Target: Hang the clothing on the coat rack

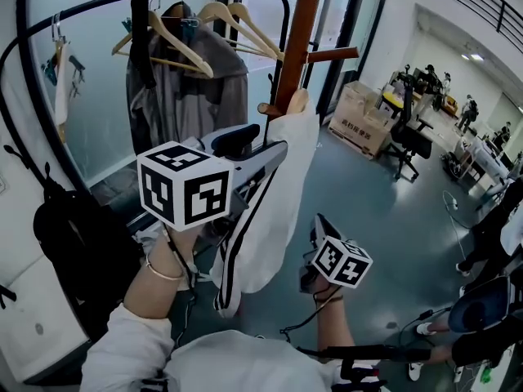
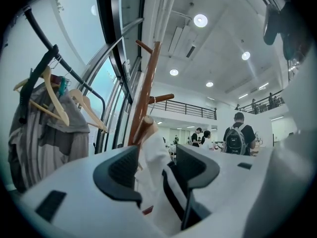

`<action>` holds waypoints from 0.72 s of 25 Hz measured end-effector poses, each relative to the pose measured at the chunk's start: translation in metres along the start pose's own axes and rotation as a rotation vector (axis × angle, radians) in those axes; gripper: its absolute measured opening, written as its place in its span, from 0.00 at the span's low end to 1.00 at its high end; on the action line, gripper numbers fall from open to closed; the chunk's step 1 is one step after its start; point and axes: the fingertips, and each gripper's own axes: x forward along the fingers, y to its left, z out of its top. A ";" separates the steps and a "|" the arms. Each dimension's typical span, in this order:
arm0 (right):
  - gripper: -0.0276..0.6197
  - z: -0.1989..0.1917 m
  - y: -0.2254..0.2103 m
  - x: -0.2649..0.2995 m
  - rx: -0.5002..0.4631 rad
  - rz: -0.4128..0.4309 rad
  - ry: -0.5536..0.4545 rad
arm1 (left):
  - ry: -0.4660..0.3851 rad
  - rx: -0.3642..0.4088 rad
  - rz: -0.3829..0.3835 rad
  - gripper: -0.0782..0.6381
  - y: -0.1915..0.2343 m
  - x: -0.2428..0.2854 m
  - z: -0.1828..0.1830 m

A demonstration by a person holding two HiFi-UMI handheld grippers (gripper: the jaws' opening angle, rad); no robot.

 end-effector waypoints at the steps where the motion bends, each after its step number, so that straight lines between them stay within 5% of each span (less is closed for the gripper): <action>1: 0.08 0.000 0.003 0.000 -0.001 -0.001 -0.002 | -0.007 -0.003 0.002 0.44 0.002 -0.004 0.001; 18: 0.08 -0.014 0.046 -0.005 -0.023 -0.070 -0.017 | -0.096 -0.086 0.135 0.39 0.064 -0.084 -0.023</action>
